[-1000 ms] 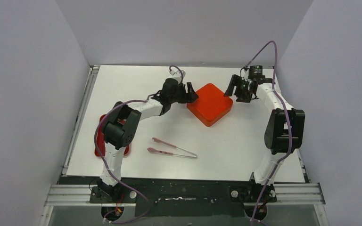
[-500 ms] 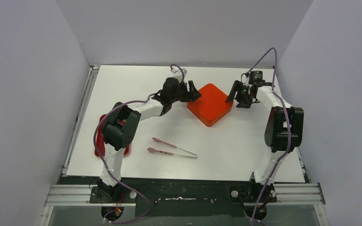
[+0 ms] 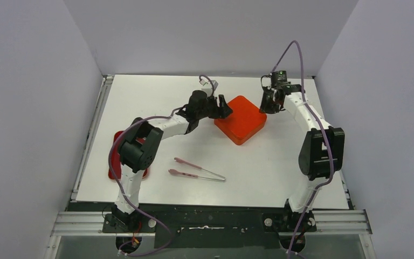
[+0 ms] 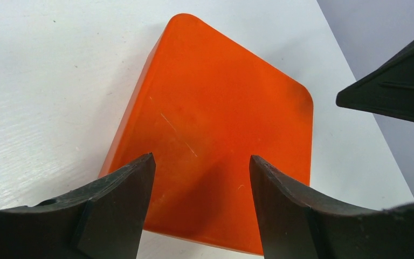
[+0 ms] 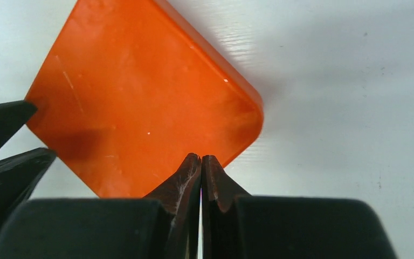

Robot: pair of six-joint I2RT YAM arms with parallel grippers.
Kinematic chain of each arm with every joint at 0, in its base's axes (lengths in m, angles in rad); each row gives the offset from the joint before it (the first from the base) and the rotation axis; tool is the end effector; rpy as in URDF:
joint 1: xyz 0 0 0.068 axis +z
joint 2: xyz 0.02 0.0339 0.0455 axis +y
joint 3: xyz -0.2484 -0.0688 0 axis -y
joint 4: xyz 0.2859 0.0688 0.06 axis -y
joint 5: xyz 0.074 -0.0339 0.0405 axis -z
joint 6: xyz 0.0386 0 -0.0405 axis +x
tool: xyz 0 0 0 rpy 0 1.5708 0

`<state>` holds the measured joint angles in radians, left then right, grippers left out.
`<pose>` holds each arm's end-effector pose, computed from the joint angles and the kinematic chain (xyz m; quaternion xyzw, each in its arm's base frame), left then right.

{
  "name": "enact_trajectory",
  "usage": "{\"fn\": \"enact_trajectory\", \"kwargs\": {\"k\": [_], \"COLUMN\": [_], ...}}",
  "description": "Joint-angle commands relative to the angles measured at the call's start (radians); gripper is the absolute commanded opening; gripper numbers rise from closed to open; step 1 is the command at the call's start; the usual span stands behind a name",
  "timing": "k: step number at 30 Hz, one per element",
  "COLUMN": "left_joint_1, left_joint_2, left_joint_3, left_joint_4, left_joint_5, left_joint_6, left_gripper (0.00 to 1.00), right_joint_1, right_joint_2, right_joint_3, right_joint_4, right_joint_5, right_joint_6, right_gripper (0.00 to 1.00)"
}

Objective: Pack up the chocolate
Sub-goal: Close the box lid on the packing box, then reset both arms

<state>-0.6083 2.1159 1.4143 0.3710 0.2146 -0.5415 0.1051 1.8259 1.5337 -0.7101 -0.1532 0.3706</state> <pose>0.4151 -0.2991 0.1509 0.0892 0.8066 -0.3873 0.4375 0.4311 0.0514 0.2345 0.1054 0.9515 0.1373 0.2544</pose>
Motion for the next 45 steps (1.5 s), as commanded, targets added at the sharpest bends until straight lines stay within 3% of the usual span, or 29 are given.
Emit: {"fn": "enact_trajectory", "kwargs": {"k": [1,7,12,19,25,32,38,39,40,45], "left_joint_1": [-0.008,-0.020,-0.025,-0.020,-0.004,0.033,0.038,0.038,0.036,0.023], "left_joint_2": [0.035,0.035,0.033,-0.015,-0.178,-0.403,-0.588,-0.618,-0.646,-0.784], "left_joint_3": [0.001,-0.037,-0.036,-0.034,-0.068,-0.198,-0.278,-0.287,-0.294,-0.304], "left_joint_4": [0.080,0.121,0.135,0.141,0.035,-0.083,-0.308,-0.350,-0.406,-0.636], "left_joint_5": [0.023,0.030,0.043,0.049,0.011,-0.047,-0.142,-0.163,-0.168,-0.206], "left_joint_6": [-0.005,-0.010,-0.004,-0.028,0.009,0.066,0.146,0.147,0.146,0.121], "left_gripper": [0.62,0.62,0.62,0.62,0.63,0.64,0.74,0.93,0.97,0.97], "right_joint_1": [0.043,0.045,0.046,0.085,0.166,0.244,0.269,0.275,0.281,0.287], "right_joint_2": [0.013,0.151,0.096,-0.010,-0.111,-0.118,-0.022,-0.012,-0.014,-0.084], "right_joint_3": [0.075,0.063,0.017,0.077,-0.057,-0.173,-0.264,-0.267,-0.273,-0.268], "right_joint_4": [-0.039,-0.159,-0.150,-0.145,-0.014,0.066,0.101,0.092,0.088,0.050], "right_joint_5": [0.119,0.231,0.286,0.165,-0.019,-0.036,0.007,0.018,0.023,0.044], "right_joint_6": [-0.033,-0.043,-0.051,-0.055,0.032,0.079,0.058,0.055,0.054,0.039], "right_gripper": [0.00,0.00,0.00,0.00,0.00,0.00,0.00,0.00,0.00,0.00]}}
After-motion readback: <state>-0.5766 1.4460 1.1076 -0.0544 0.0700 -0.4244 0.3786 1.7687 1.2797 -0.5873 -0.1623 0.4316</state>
